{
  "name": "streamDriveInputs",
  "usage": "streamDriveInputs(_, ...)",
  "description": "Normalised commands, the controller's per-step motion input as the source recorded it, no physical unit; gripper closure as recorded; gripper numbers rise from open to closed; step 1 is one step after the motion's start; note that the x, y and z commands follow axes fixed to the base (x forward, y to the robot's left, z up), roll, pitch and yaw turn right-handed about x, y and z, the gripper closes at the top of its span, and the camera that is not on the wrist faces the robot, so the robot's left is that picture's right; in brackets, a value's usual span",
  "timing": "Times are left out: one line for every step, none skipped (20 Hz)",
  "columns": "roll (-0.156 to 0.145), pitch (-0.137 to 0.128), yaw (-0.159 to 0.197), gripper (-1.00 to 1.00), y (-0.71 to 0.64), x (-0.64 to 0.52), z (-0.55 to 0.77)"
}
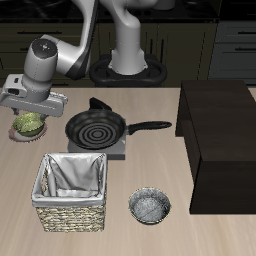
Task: Place the green bowl on the plate
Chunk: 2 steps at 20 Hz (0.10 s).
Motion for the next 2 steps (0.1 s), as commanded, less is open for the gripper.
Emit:
streamDriveInputs(0.038,-0.025,0.039,-1.0,0.16,0.0,0.02)
streamDriveInputs(0.005,0.013,0.0,-1.0,0.02,-0.01,0.01)
